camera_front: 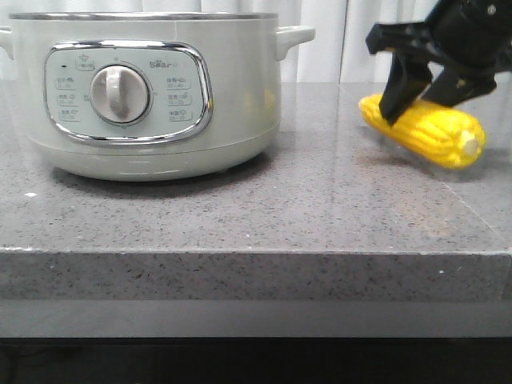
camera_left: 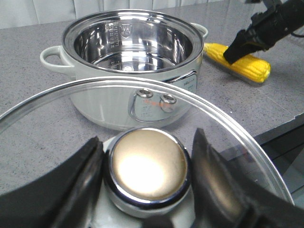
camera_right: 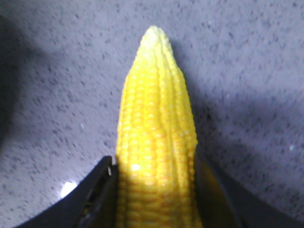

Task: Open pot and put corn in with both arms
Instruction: 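Grasp the yellow corn cob with the right gripper and lift it, then carry the corn over the open pot and lower it inside with the right gripper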

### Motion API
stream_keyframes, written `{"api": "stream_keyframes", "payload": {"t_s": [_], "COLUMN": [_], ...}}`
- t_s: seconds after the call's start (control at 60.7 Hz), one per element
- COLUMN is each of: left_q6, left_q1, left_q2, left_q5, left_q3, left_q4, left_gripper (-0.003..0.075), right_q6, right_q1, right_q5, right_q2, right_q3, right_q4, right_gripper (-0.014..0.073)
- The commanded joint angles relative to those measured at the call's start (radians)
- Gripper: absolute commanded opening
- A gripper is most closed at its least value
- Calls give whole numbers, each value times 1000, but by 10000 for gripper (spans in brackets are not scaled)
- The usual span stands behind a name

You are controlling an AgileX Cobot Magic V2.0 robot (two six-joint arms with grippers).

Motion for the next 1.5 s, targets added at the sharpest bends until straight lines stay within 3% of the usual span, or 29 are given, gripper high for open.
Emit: {"api": "stream_keyframes", "payload": {"t_s": [0.0, 0.214, 0.445, 0.692, 0.824, 0.94, 1.071, 1.484], "left_q6": [-3, -3, -3, -3, -3, -3, -3, -3], "left_q1": [-3, -3, -3, -3, -3, -3, -3, -3], "left_q2": [8, 8, 8, 8, 8, 8, 8, 8], "left_q5": [-152, -152, -152, -152, -152, -152, -152, -152], "left_q3": [-29, -29, -29, -29, -29, -29, -29, -29], "left_q4": [-23, -23, -23, -23, -23, -23, -23, -23], "left_gripper": [263, 263, 263, 263, 263, 263, 263, 263], "right_q6": [-31, -57, -57, -57, -57, -57, -57, -57], "right_q1": [2, 60, 263, 400, 409, 409, 409, 407], "right_q5": [-49, 18, 9, 1, 12, 23, 23, 52], "right_q2": [-80, -82, 32, 203, 241, 249, 249, 236], "right_q3": [-88, -330, -562, -677, -678, -678, -678, -704], "right_q4": [10, 10, 10, 10, 10, 10, 10, 10], "right_gripper": [211, 211, 211, 214, 262, 408, 503, 505]}}
